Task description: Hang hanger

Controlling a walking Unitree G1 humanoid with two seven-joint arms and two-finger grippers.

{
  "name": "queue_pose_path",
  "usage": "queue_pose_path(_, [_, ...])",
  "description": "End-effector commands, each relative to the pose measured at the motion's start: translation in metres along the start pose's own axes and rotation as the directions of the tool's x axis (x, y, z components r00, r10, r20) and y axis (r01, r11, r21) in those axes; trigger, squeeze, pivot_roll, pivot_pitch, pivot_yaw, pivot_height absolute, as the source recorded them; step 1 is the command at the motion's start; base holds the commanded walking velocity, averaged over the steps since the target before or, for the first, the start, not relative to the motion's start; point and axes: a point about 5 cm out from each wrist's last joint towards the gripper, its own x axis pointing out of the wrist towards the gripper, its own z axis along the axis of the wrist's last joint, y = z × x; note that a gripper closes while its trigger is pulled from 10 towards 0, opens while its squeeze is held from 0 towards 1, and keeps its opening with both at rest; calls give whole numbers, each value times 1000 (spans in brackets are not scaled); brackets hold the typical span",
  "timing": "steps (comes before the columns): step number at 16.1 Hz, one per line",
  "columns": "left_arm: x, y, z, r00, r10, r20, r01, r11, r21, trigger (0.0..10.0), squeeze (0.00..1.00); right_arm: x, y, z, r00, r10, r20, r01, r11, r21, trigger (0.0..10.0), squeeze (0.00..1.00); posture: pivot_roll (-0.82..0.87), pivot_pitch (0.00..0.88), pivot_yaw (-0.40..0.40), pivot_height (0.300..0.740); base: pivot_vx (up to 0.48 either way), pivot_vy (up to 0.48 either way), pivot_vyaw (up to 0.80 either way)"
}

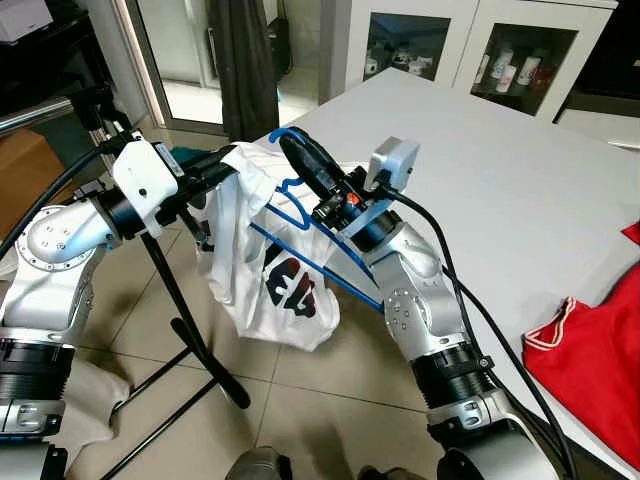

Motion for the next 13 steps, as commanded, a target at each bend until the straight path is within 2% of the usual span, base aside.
queue_pose_path(1, [5, 3, 10, 999, -16, 29, 16, 999, 32, 0, 0, 9, 13, 0, 997, 21, 70, -26, 997, 78, 10000, 0, 89, 0, 28, 740, 0, 0, 0])
queue_pose_path(5, [7, 6, 23, 997, -17, 69, 15, 999, 36, 0, 0, 23, 21, 13, 989, 85, 125, -97, 991, 95, 10000, 0, 98, 0, 29, 740, 0, 0, 0])
queue_pose_path(7, [5, -1, 23, 996, -15, 82, 19, 999, -40, 0, 0, 26, 22, 14, 986, 107, 127, -120, 988, 101, 10000, 0, 103, 0, 25, 740, 0, 0, 0])
queue_pose_path(10, [-1, -23, 7, 999, -8, 32, 13, 987, -158, 0, 0, 20, 24, 3, 990, 126, 63, -132, 985, 114, 10000, 0, 112, 0, 14, 740, 0, 0, 0])
queue_pose_path(11, [-3, -27, 3, 1000, 15, 17, -12, 981, -193, 7451, 0, 18, 24, 2, 991, 124, 51, -129, 985, 117, 10000, 0, 115, 0, 9, 740, 0, 0, 0])
queue_pose_path(12, [-4, -30, 0, 999, 33, 7, -31, 975, -220, 9882, 0, 17, 23, 1, 991, 125, 41, -129, 985, 114, 10000, 0, 117, 0, 6, 740, 0, 0, 0])
queue_pose_path(13, [-7, -36, 0, 999, 53, 10, -49, 965, -259, 10000, 0, 16, 22, 1, 991, 130, 39, -134, 984, 117, 10000, 0, 120, 0, -4, 740, 0, 0, 0])
